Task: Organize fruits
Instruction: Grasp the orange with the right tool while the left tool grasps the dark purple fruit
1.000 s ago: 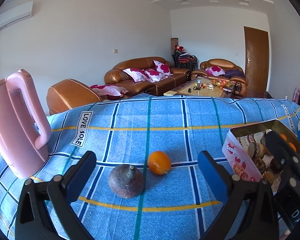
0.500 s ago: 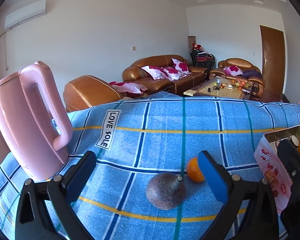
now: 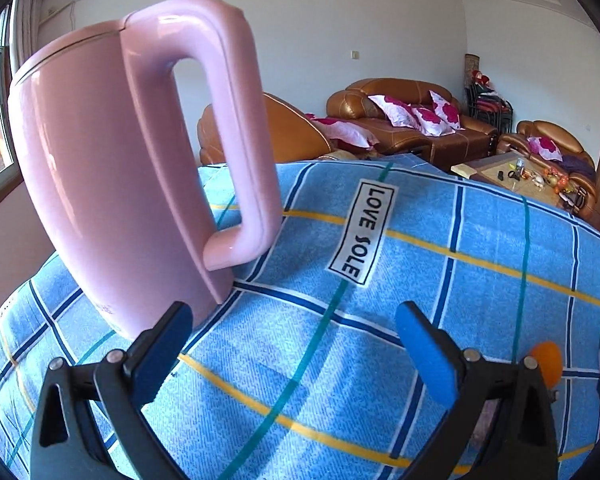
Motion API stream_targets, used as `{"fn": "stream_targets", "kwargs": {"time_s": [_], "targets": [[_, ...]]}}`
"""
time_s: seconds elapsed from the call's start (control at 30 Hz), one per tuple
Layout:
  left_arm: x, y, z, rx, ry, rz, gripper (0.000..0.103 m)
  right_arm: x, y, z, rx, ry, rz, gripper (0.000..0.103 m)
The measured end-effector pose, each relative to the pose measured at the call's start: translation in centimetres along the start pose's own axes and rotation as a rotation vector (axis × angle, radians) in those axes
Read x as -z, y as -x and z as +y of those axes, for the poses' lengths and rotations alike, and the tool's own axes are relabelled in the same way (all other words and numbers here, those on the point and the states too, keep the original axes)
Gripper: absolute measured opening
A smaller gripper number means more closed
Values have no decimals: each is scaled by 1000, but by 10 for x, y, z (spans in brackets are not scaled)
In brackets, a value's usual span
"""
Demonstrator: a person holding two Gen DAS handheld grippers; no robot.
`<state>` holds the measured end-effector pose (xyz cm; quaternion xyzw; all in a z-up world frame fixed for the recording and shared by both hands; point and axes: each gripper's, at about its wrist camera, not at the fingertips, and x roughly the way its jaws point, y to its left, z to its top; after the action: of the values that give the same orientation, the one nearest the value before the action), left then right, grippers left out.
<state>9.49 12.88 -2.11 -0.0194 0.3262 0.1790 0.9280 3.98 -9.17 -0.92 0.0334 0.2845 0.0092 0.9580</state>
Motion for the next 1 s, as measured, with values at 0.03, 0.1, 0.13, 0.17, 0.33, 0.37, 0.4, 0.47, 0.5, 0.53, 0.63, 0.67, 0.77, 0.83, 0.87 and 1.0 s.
{"fn": "stream_targets", "kwargs": {"time_s": [0.03,0.1,0.13,0.17,0.33,0.37,0.4,0.47,0.5,0.53,0.63,0.67,0.77,0.83,0.87,1.0], "targets": [[0,0,0,0,-2,2,103,-1,-6,3,-14,5,21,87],[1,0,-2,7,-13,6,103,-2,-20,9,-33,17,77,78],[0,1,-3,10,-19,6,103,-2,-28,11,-44,19,108,74],[-1,0,-5,14,-25,5,103,-2,-36,13,-61,19,141,70],[-5,1,-4,19,-28,-4,103,-5,-60,22,-142,12,211,60],[-7,0,-3,22,-24,-2,103,-5,-63,25,-144,16,213,60],[-7,-1,-2,22,-20,1,103,-6,-65,29,-152,22,217,60],[-9,-4,0,22,-12,6,103,-5,-71,37,-171,38,242,60],[-10,-4,1,22,-8,8,103,-6,-72,40,-172,35,243,59],[-11,-5,2,21,-3,10,103,-7,-73,40,-167,27,244,59],[-12,-5,5,29,8,12,103,-8,-81,30,-204,-42,276,59],[-12,-5,5,33,9,11,103,-7,-86,25,-235,-77,293,59],[-13,-3,6,45,10,5,103,-6,-88,20,-279,-92,301,59],[-13,-1,7,51,12,3,103,-6,-86,24,-256,-64,302,56],[-12,0,8,52,12,3,103,-5,-85,25,-232,-56,303,45],[-12,2,8,62,8,-1,103,-4,-83,22,-243,-71,304,36]]}}
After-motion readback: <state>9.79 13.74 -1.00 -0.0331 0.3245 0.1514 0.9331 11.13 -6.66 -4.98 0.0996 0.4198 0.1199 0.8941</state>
